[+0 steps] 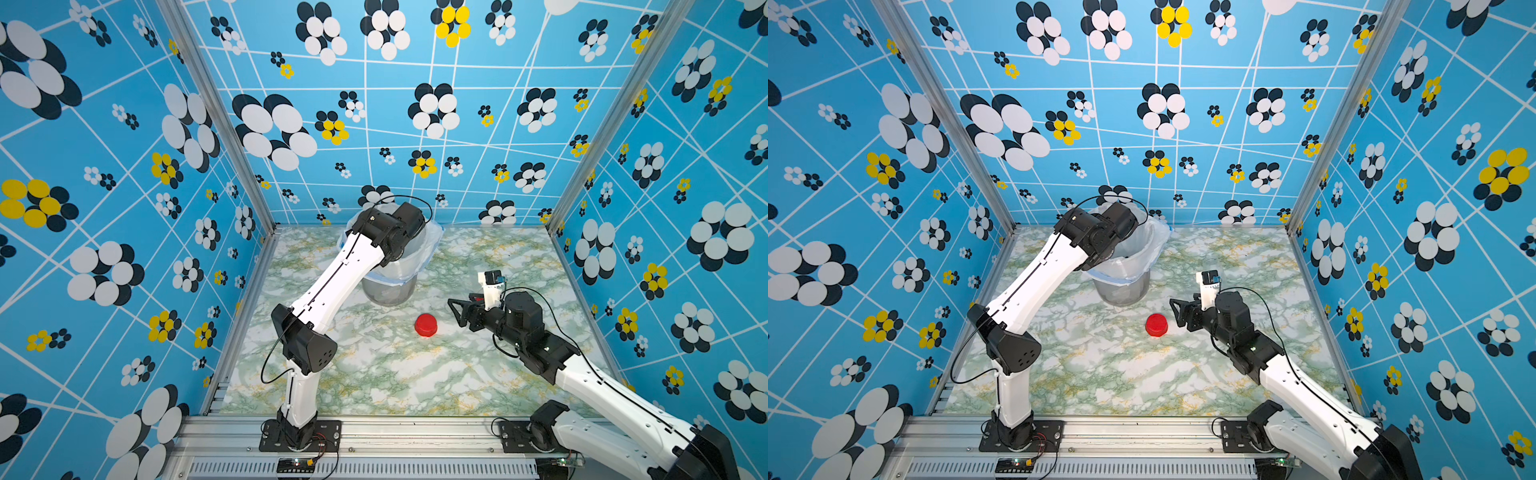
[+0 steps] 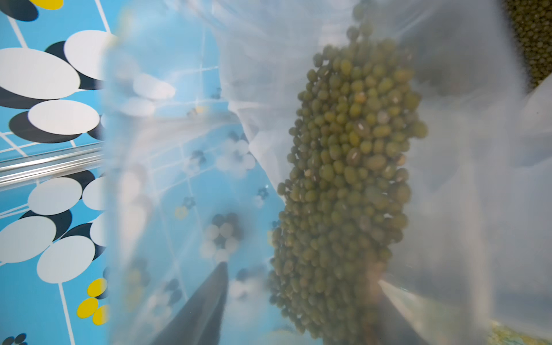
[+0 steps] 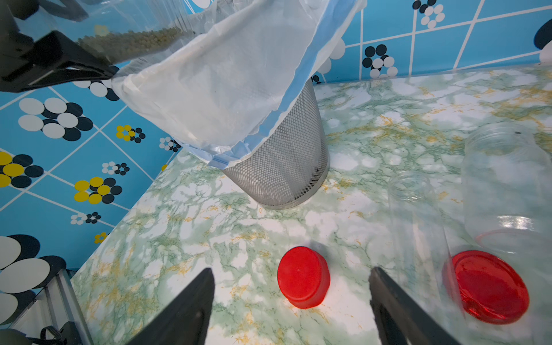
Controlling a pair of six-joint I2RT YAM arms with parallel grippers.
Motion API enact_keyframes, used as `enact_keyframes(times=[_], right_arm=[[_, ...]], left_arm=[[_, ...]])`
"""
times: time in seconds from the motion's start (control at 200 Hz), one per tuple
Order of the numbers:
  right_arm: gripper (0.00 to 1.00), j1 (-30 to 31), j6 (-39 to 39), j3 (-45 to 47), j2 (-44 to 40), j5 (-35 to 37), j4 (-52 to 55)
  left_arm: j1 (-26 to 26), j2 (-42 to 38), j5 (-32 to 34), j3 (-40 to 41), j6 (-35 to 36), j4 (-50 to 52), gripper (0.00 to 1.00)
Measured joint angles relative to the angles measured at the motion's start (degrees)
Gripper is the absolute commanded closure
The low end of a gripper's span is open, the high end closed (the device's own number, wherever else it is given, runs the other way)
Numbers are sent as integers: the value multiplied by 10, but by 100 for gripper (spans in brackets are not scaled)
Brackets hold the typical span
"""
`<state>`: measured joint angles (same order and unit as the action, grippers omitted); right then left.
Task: Empty moldy mung beans from jars
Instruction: Pour the moldy mung beans from the jar into the trash bin.
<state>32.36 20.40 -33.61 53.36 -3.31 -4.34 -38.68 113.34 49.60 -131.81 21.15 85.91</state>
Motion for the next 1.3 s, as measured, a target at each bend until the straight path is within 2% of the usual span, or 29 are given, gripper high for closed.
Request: enact_keyframes(times=[0.23,0.829,1.029,1.164,1.304], right_arm=[[16,0,0,0,-21,0,11],[14,0,0,0,-39,0,12],[11,0,1,0,-43,0,12],[3,0,4,0,-43,0,12],[1,0,4,0,-51,1,12]], left_arm=[[-13,0,64,15,56,-47,52],[-27,0,128,57,110,-87,52],[-27,-2,163,67,135,-115,52],[-27,-3,191,90,166,-144,49],[-27,-5,207,95,191,-167,48]])
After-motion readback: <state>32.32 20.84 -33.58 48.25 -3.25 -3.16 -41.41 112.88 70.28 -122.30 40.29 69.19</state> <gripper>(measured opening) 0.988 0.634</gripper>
